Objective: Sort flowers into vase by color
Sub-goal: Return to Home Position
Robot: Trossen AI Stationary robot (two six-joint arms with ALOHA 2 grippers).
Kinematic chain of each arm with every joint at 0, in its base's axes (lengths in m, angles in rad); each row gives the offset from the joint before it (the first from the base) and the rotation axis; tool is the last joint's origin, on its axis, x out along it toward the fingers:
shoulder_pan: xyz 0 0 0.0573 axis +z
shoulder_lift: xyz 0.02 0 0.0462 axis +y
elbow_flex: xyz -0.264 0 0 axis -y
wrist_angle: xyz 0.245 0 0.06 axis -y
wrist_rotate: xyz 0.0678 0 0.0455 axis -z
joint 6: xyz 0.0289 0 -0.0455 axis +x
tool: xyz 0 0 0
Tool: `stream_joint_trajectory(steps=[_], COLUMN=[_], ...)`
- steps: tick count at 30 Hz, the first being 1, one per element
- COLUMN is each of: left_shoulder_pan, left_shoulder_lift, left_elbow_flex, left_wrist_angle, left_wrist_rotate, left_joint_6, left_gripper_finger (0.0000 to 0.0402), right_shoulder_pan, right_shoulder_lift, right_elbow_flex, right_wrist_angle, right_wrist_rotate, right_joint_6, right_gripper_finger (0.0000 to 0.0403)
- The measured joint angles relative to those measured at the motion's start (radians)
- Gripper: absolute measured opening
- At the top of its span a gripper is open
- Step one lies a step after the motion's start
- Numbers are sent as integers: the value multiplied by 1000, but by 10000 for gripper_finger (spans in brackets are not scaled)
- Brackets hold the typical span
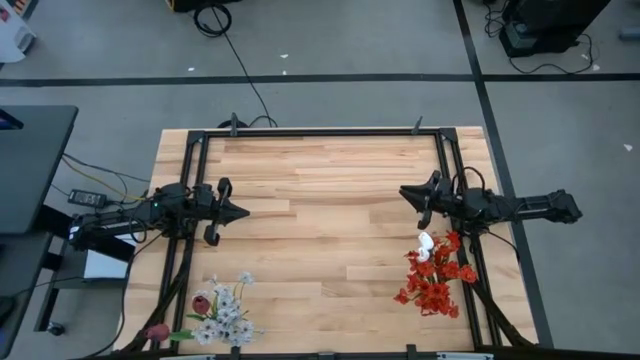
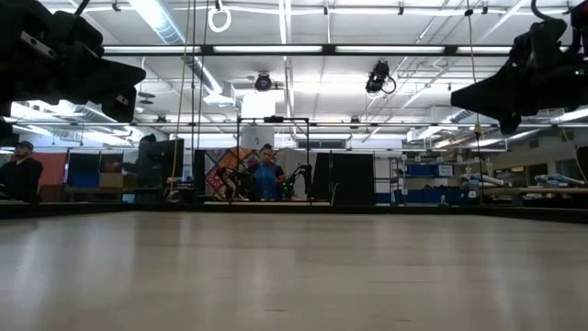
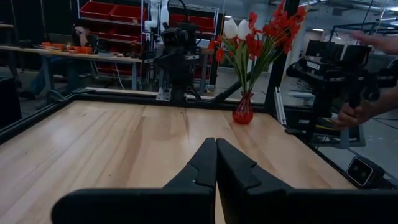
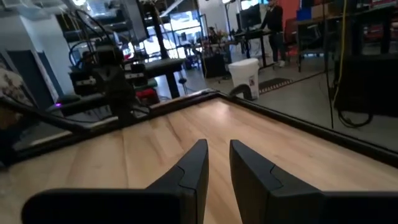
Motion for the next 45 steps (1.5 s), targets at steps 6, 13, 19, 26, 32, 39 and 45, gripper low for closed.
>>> stream_joint_trajectory(steps=[6, 13, 19, 26, 32, 39, 45], left_shoulder_pan=[0, 0, 0, 0, 0, 0, 0], left_shoulder_lift=[0, 0, 0, 0, 0, 0, 0], left_elbow_flex=[0, 0, 0, 0, 0, 0, 0], left_wrist_angle=[0, 0, 0, 0, 0, 0, 0], left_wrist_rotate=[0, 0, 0, 0, 0, 0, 0], left_joint_6=[0, 0, 0, 0, 0, 0, 0], left_gripper_finger=[9, 9, 9, 9, 9, 9, 9], right_shoulder_pan=[0, 0, 0, 0, 0, 0, 0], right_shoulder_lift=[-2, -2, -2, -2, -2, -2, -2], right_elbow_flex=[20, 21, 21, 21, 21, 21, 21], right_wrist_angle=[72, 90, 90, 90, 90, 90, 90], right_wrist_rotate=[-25, -25, -25, -25, -25, -25, -25], right_joint_6=[-21, -35, -35, -35, -35, -35, -35], right_gripper_finger=[75, 75, 75, 75, 75, 75, 75])
